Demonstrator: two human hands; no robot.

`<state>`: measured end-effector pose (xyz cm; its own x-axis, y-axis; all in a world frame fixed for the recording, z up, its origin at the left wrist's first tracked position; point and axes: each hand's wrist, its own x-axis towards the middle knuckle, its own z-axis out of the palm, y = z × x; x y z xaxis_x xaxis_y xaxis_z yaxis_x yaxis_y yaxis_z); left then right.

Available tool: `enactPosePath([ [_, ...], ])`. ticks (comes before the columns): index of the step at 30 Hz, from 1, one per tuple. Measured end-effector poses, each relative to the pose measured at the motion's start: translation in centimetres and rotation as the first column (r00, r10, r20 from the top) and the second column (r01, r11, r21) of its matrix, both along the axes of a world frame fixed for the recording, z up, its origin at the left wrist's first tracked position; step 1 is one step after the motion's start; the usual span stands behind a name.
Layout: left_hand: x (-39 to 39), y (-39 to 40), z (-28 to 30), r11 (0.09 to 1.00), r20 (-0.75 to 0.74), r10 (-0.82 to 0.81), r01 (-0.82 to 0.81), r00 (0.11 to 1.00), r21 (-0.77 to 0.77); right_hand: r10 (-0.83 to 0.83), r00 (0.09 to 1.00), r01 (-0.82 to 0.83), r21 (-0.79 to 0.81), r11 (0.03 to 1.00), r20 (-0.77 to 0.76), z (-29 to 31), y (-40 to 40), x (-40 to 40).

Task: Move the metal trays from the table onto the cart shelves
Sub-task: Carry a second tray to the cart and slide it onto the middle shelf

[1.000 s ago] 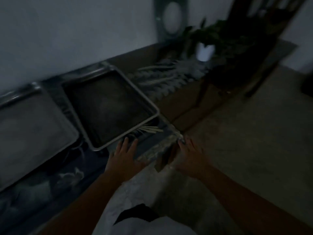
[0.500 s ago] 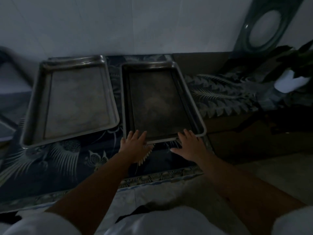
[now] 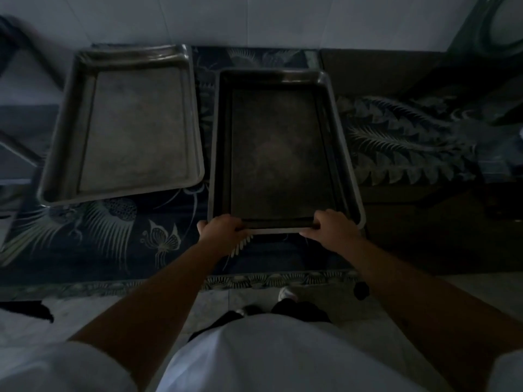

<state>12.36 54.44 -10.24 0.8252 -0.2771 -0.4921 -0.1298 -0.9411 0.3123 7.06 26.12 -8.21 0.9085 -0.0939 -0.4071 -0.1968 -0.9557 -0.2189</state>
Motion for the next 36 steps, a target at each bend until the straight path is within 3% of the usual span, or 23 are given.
enactPosePath([
  [5,-3.9,0.7,1.0,0.999,-0.148,-0.024,0.018,0.989,-0.04,-0.044,0.992,0.065,0.18,0.982,-0.116,-0.3,-0.7,-4.0],
  [8,-7.2,1.0,1.5,0.998,-0.214,-0.02,0.006,0.977,-0.063,0.012,0.97,0.062,0.296,0.953,-0.243,-0.4,-0.6,-6.8],
  [12,-9.5,1.4,1.5,0.996,-0.3,-0.087,0.079,0.95,-0.039,0.12,0.886,-0.007,0.244,0.97,-0.448,-0.4,-0.1,-8.9],
  [14,-8.3,1.2,2.2,0.999,-0.362,-0.041,0.039,0.931,-0.013,0.168,0.848,-0.097,0.164,0.982,-0.504,0.1,-0.5,-8.2],
  [15,-7.1,0.9,2.9,1.0,-0.35,0.0,0.007,0.937,0.018,0.171,0.866,-0.131,0.116,0.984,-0.47,0.6,-1.0,-7.3],
  [17,-4.0,0.4,4.1,0.995,-0.164,0.094,-0.086,0.982,0.052,0.09,0.956,-0.072,0.073,0.995,-0.278,1.5,-2.5,-4.8],
  [19,-0.5,-0.3,5.0,0.967,0.047,0.245,-0.241,0.968,-0.079,-0.042,0.999,0.043,0.055,0.998,-0.02,2.1,-4.5,-2.0],
  [21,2.9,-1.3,5.1,0.889,0.058,0.403,-0.375,0.913,-0.263,-0.174,0.967,0.179,-0.012,0.984,0.188,1.8,-6.5,0.8],
  [23,6.0,-2.4,4.5,0.793,-0.037,0.534,-0.516,0.844,-0.325,-0.403,0.891,0.396,0.076,0.915,0.211,1.4,-8.2,3.1],
  [26,9.5,-2.9,2.6,0.726,-0.117,0.621,-0.625,0.775,-0.287,-0.683,0.729,0.636,0.41,0.654,-0.04,0.5,-10.2,6.2],
  [29,11.2,-2.3,1.0,0.664,-0.098,0.69,-0.681,0.717,-0.309,-0.741,0.652,0.702,0.499,0.509,-0.161,-0.3,-12.2,8.3],
  [32,11.2,-2.0,-0.2,0.578,-0.189,0.742,-0.756,0.644,-0.307,-0.719,0.59,0.745,0.591,0.308,-0.369,-1.4,-13.6,9.2],
  [35,10.0,-1.7,-0.7,0.671,-0.234,0.648,-0.688,0.725,-0.275,-0.705,0.574,0.746,0.621,0.241,-0.416,-2.1,-14.6,9.2],
  [36,9.6,-1.8,-0.5,0.66,-0.246,0.638,-0.683,0.729,-0.313,-0.715,0.572,0.74,0.629,0.239,-0.402,-2.0,-14.8,9.2],
])
